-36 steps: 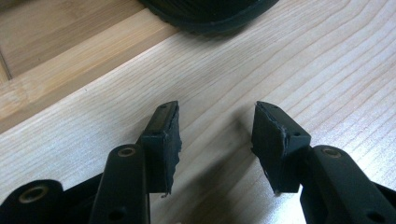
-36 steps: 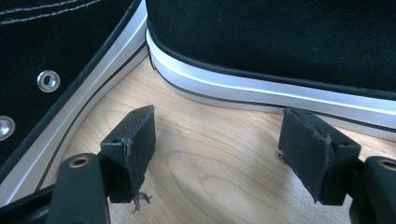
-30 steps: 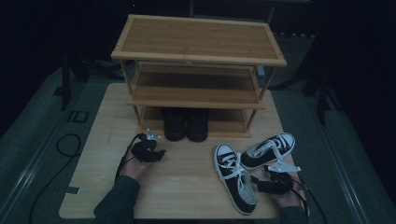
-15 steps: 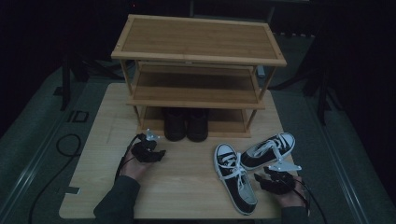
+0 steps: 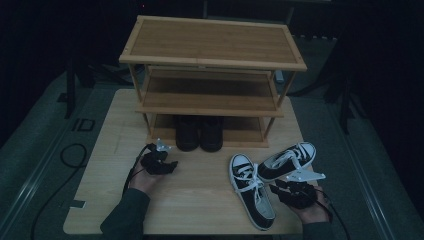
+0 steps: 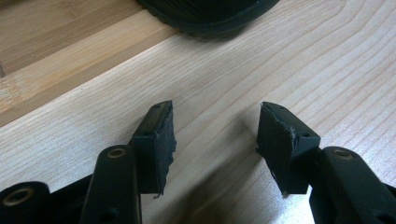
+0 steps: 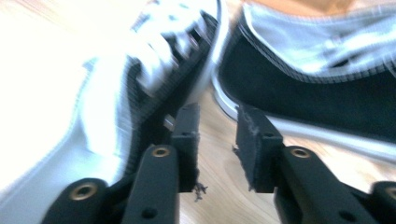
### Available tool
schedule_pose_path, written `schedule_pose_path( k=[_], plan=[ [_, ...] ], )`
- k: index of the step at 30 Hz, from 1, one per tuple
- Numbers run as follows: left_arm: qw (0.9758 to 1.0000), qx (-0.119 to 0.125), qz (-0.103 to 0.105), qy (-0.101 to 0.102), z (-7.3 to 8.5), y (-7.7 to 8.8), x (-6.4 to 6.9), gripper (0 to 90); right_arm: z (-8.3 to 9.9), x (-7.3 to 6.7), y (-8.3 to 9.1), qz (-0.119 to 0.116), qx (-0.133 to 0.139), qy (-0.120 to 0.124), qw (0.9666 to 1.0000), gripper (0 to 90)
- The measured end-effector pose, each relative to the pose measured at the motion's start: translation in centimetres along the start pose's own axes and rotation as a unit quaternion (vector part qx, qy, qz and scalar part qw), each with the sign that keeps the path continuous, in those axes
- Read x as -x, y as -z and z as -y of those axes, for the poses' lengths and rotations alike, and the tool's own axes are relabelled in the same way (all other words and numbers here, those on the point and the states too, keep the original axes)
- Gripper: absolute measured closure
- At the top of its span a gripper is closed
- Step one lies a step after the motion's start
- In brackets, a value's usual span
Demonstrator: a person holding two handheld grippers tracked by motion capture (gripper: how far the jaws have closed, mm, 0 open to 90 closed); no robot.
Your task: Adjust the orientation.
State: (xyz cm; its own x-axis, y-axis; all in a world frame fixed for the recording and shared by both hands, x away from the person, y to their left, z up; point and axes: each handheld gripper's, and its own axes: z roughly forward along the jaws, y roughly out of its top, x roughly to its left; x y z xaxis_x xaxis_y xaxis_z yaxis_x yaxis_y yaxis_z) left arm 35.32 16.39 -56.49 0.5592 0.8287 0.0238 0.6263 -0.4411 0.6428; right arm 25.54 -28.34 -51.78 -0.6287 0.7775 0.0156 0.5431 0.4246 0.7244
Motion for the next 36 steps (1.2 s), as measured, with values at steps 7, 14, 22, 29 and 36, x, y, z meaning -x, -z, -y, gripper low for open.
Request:
schedule_pose_path(
  k=[7,14,22,29,36],
  plan=[
    [1.0000,0.003,0.002,0.000,0.0,0.0,0.0,46.7,-1.2,-1.7,0.9,-0.016,0.010,0.009,0.9998,56.0],
    [1.0000,0.004,0.003,-0.001,0.1,0.0,0.0,46.6,-1.4,-2.7,-0.7,-0.006,-0.044,0.018,0.9989,54.8],
    [1.0000,0.003,0.003,-0.003,0.1,0.0,-0.1,46.6,-1.8,-3.3,-3.2,0.026,-0.068,0.031,0.9969,69.9],
    [1.0000,0.004,0.003,-0.004,0.1,0.0,-0.1,46.5,-1.8,-3.2,-4.1,0.043,-0.058,0.033,0.9968,83.5],
    [1.0000,0.005,0.003,-0.003,0.1,0.0,0.0,46.5,-1.7,-2.7,-4.0,0.033,-0.026,0.020,0.9989,86.4]
  ],
)
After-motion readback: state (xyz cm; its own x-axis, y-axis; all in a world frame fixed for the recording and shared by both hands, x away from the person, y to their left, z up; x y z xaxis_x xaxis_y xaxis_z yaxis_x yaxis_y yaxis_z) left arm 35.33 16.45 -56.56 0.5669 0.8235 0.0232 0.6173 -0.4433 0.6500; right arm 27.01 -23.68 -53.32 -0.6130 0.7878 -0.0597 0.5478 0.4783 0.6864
